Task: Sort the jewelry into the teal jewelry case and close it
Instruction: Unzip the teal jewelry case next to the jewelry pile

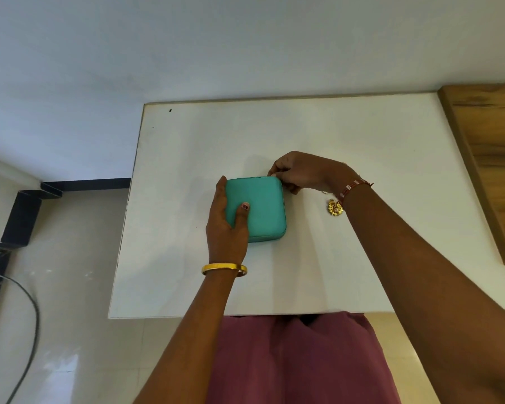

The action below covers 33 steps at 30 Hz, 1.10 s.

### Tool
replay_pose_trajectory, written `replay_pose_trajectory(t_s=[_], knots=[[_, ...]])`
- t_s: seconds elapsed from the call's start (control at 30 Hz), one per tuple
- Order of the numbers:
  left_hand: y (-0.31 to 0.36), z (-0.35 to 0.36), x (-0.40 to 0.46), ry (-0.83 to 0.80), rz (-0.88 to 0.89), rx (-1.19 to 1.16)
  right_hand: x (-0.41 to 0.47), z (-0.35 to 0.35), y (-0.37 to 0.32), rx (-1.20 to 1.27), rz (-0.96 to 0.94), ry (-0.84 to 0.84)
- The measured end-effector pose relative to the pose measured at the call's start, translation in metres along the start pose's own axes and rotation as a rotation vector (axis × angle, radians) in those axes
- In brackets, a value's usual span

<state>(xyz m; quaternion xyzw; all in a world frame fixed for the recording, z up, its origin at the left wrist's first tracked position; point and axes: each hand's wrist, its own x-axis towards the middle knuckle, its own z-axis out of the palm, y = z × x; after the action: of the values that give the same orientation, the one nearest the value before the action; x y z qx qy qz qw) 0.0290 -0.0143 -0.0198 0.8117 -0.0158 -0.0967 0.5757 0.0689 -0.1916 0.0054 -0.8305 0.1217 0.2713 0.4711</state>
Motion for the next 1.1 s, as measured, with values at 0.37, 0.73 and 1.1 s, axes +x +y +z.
replay_pose_trajectory(t_s=[0.37,0.73,1.1], knots=[[0.0,-0.002,0.0,-0.036,0.0,0.007,0.0,0.001,-0.003,-0.155,-0.052,0.052],[-0.001,-0.002,-0.001,-0.031,-0.009,-0.015,-0.007,0.016,0.013,-0.083,-0.206,0.361],[-0.001,-0.003,0.0,-0.047,-0.017,-0.01,-0.003,0.002,-0.007,-0.371,-0.216,0.299]])
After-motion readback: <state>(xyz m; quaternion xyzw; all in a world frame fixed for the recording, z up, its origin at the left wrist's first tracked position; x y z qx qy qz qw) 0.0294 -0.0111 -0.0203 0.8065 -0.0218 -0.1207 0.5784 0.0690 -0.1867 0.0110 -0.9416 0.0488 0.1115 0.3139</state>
